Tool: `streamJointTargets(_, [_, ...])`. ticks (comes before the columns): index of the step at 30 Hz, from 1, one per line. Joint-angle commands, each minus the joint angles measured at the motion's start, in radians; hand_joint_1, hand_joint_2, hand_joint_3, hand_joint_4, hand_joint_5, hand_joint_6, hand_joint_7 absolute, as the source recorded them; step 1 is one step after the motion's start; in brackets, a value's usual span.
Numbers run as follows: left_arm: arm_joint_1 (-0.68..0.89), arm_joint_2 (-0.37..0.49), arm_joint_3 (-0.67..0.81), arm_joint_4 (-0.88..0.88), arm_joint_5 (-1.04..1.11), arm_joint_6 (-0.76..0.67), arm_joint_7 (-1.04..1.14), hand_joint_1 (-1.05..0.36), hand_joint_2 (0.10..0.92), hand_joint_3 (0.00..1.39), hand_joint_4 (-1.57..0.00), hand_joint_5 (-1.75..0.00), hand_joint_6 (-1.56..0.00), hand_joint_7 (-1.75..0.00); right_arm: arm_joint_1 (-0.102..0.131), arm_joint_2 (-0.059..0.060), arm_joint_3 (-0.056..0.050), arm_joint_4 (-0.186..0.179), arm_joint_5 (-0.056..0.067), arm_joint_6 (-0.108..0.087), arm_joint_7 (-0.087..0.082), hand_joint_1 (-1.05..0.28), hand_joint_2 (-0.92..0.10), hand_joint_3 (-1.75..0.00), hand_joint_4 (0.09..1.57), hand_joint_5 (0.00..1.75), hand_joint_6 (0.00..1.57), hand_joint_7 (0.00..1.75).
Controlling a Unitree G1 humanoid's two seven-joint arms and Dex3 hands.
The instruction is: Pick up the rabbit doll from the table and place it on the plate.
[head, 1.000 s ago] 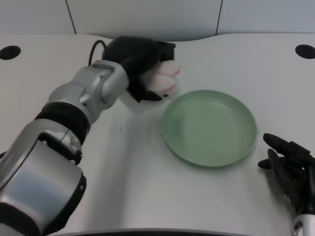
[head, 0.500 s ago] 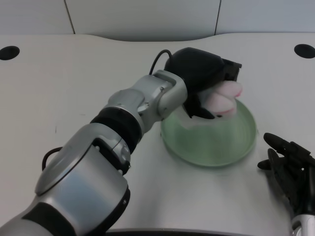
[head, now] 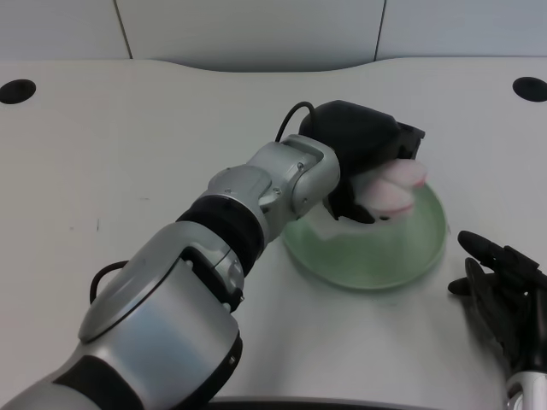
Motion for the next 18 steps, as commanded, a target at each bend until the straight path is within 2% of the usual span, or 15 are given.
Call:
streamJointTargets(1, [-0.009,0.014,-0.020,0.006,0.023,0.021,0.025,-0.57,0.786,0.20,-0.48,-1.54,-0.43,-1.37,0.005,-0.021,0.004,0.003,-0.004,0.000,0.000,-0.32,-0.92,-0.28,0.73,1.21,1.00,0.05])
streamJointTargets(3, [-0.009,0.015,-0.020,0.005,0.025,0.024,0.024,-0.60,0.843,0.09,-0.41,-1.50,-0.42,-1.27,0.005,-0.021,0.005,0.002,-0.003,0.001,0.001,-0.32,-0.92,-0.29,0.72,1.20,1.00,0.05])
streamJointTargets(4, [-0.012,0.019,-0.023,0.006,0.027,0.026,0.008,-0.61,0.852,0.07,-0.40,-1.49,-0.42,-1.25,0.004,-0.018,0.000,0.002,0.007,-0.002,0.011,-0.32,-0.92,-0.29,0.72,1.20,1.00,0.05])
streamJointTargets(5, [-0.015,0.023,-0.025,0.006,0.029,0.027,-0.004,-0.71,0.878,0.05,-0.27,-1.23,-0.33,-0.95,0.004,-0.016,-0.003,0.002,0.014,-0.004,0.019,-0.32,-0.92,-0.29,0.73,1.20,1.00,0.05])
streamJointTargets(6, [-0.017,0.026,-0.028,0.007,0.031,0.027,-0.018,-0.79,0.902,0.02,-0.18,-0.99,-0.33,-0.60,0.003,-0.015,-0.004,0.001,0.016,-0.002,0.018,-0.32,-0.92,-0.28,0.73,1.20,1.01,0.05])
streamJointTargets(8, [-0.021,0.029,-0.032,0.010,0.032,0.030,-0.045,-0.89,0.916,0.03,-0.06,-0.76,-0.25,-0.34,0.002,-0.014,-0.006,0.002,0.016,-0.001,0.016,-0.33,-0.92,-0.28,0.74,1.20,1.01,0.05])
streamJointTargets(9, [-0.024,0.028,-0.034,0.010,0.032,0.035,-0.058,-0.96,0.919,0.06,-0.02,-0.50,-0.15,-0.23,0.001,-0.013,-0.008,0.003,0.018,0.000,0.019,-0.33,-0.92,-0.27,0.75,1.20,1.01,0.05])
streamJointTargets(10, [-0.024,0.027,-0.030,0.011,0.027,0.039,-0.074,-0.99,0.920,0.07,-0.01,-0.38,-0.11,-0.19,0.001,-0.012,-0.010,0.003,0.022,-0.001,0.026,-0.33,-0.92,-0.27,0.75,1.20,1.01,0.05])
streamJointTargets(12, [-0.023,0.026,-0.024,0.010,0.020,0.045,-0.090,-1.04,0.921,0.09,0.00,-0.08,-0.03,-0.11,0.002,-0.013,-0.010,0.000,0.020,-0.002,0.027,-0.33,-0.92,-0.27,0.75,1.20,1.01,0.05])
streamJointTargets(14, [-0.022,0.026,-0.021,0.008,0.019,0.047,-0.094,-1.04,0.921,0.09,0.00,-0.02,-0.01,-0.09,0.002,-0.013,-0.010,-0.002,0.018,-0.002,0.027,-0.32,-0.92,-0.28,0.75,1.20,1.00,0.05])
streamJointTargets(16, [-0.021,0.025,-0.019,0.008,0.017,0.052,-0.103,-1.05,0.921,0.11,0.00,0.00,0.00,-0.03,0.002,-0.012,-0.014,0.000,0.023,-0.001,0.036,-0.32,-0.92,-0.28,0.74,1.20,1.00,0.05])
streamJointTargets(18, [-0.021,0.025,-0.017,0.008,0.016,0.059,-0.110,-1.05,0.921,0.12,0.00,0.00,0.00,-0.01,0.001,-0.013,-0.014,0.000,0.019,0.000,0.031,-0.32,-0.92,-0.28,0.74,1.19,1.00,0.05])
